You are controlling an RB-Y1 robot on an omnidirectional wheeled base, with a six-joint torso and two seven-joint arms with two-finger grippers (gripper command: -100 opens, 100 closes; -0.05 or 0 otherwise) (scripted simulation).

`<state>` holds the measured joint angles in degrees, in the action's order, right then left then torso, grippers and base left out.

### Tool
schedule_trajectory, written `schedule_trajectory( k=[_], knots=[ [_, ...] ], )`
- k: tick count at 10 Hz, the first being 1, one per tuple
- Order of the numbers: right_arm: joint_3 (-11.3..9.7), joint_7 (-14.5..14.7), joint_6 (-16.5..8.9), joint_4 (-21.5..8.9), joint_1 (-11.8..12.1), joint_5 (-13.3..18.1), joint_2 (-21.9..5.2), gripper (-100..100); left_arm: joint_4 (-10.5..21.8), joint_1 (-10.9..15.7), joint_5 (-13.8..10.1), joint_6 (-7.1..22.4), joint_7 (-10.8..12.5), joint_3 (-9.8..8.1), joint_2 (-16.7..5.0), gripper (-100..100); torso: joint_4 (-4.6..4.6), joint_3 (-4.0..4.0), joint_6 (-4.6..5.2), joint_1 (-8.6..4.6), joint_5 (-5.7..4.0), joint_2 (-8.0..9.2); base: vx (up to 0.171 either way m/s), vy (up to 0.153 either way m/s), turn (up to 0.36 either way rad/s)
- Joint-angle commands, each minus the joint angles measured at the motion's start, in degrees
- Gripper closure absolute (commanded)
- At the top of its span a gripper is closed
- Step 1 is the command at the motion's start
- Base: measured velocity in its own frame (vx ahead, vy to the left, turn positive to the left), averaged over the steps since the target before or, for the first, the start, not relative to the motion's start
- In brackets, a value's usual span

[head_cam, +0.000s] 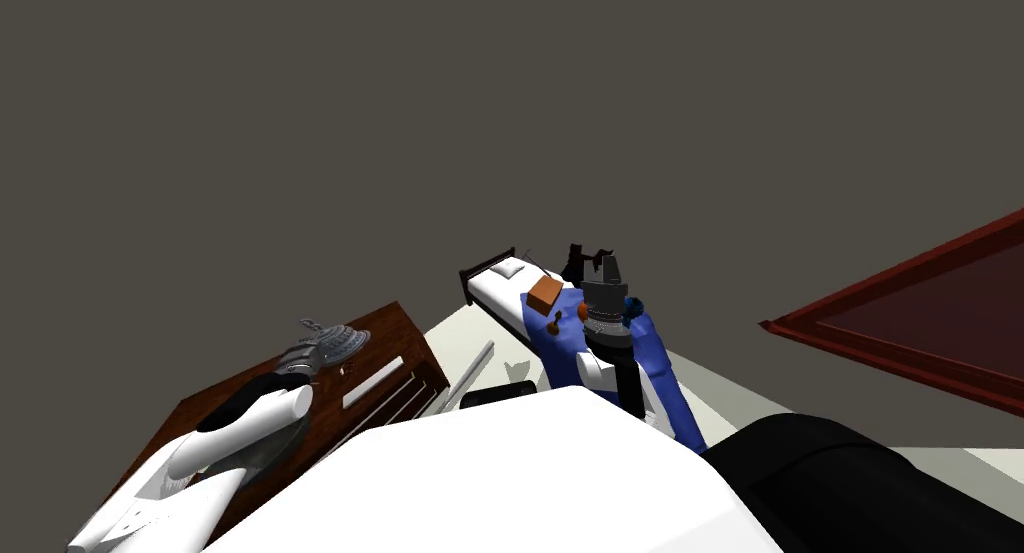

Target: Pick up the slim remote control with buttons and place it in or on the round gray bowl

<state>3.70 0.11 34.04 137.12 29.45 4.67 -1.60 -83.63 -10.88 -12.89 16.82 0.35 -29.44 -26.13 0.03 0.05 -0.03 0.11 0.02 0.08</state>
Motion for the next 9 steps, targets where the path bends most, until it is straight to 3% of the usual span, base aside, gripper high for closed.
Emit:
schedule_trajectory(
  k=[1, 4, 6, 8, 9],
  knots=[
    [0.00, 0.00, 0.00, 0.00, 0.00, 0.00, 0.00, 0, 1.11, 0.02, -0.68, 2.35, -0.17, -0.78, -0.51, -100, 0.00, 0.00, 0.00, 0.00, 0.00, 0.00, 0.010, -0.002, -0.179],
    [0.01, 0.00, 0.00, 0.00, 0.01, 0.00, 0.00, 0, 6.40, 1.11, -2.46, 7.45, -1.17, -3.68, -1.10, -100, -0.01, -0.01, -0.08, 0.06, 0.00, -0.02, 0.016, 0.004, -0.212],
    [0.01, 0.00, 0.00, 0.00, 0.01, 0.00, 0.00, 0, 7.45, 1.11, -2.46, 7.84, -1.17, -3.68, -1.10, -100, -0.01, -0.02, -0.07, 0.08, 0.01, -0.03, 0.012, 0.009, -0.062],
    [0.01, 0.00, 0.00, 0.00, 0.01, 0.00, 0.00, 0, 12.13, 1.88, -4.27, 11.78, -2.20, -6.27, -1.21, -100, -0.01, -0.01, -0.03, 0.07, 0.01, -0.02, 0.024, 0.026, -0.277],
    [0.01, 0.00, 0.00, 0.00, 0.01, 0.00, -0.01, 0, 12.91, 1.88, -4.27, 13.05, -2.20, -6.27, -1.21, -100, -0.01, -0.04, -0.02, 0.16, 0.03, -0.07, 0.026, 0.042, -0.142]
  ],
)
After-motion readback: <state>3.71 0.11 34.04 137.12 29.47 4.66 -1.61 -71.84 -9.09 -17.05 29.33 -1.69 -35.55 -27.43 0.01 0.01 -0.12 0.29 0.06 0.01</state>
